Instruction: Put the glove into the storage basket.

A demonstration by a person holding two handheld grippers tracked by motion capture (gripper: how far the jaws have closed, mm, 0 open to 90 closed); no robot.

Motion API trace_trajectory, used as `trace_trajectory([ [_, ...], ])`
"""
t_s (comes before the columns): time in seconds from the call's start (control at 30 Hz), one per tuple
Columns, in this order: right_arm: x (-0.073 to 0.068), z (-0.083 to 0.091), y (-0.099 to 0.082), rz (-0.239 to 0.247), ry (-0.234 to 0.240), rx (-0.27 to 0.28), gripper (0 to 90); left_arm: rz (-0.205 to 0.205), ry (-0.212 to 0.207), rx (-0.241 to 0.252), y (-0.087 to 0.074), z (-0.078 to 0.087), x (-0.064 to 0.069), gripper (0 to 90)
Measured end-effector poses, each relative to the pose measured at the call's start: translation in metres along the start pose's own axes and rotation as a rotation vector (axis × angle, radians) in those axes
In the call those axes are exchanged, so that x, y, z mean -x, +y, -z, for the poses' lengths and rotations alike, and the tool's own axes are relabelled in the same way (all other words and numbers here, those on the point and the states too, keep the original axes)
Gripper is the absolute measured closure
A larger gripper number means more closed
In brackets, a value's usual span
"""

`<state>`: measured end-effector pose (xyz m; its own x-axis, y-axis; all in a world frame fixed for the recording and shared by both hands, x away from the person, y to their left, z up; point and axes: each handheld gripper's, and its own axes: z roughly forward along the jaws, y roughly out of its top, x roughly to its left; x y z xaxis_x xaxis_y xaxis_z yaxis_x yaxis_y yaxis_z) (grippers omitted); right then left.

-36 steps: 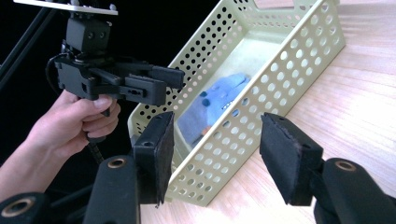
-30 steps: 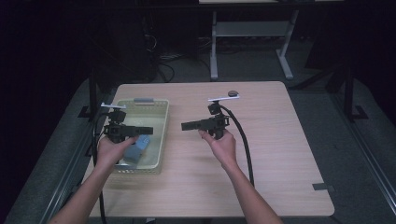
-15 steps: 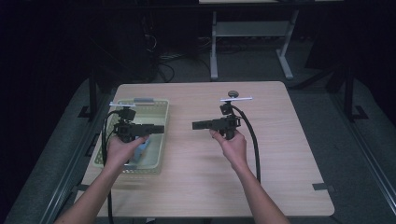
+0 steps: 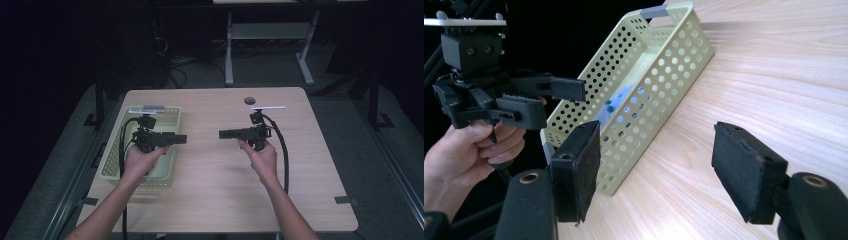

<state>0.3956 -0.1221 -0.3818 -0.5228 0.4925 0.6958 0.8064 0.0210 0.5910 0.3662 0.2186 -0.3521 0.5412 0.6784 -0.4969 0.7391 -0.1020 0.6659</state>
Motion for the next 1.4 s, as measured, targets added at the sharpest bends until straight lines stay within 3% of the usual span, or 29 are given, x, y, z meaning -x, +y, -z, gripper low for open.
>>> trace_trajectory([
  [0.4,0.013,0.023,-0.006,-0.01,-0.028,0.022,35.1,-0.015,-0.025,-0.012,0.001,-0.018,0.014,27.0],
  [0.93,0.02,0.055,-0.012,-0.014,-0.058,0.048,33.3,-0.031,-0.057,-0.026,0.001,-0.039,0.03,26.2],
  [1.4,0.036,0.085,-0.026,-0.049,-0.076,0.082,32.5,-0.045,-0.085,-0.05,-0.001,-0.058,0.043,25.8],
])
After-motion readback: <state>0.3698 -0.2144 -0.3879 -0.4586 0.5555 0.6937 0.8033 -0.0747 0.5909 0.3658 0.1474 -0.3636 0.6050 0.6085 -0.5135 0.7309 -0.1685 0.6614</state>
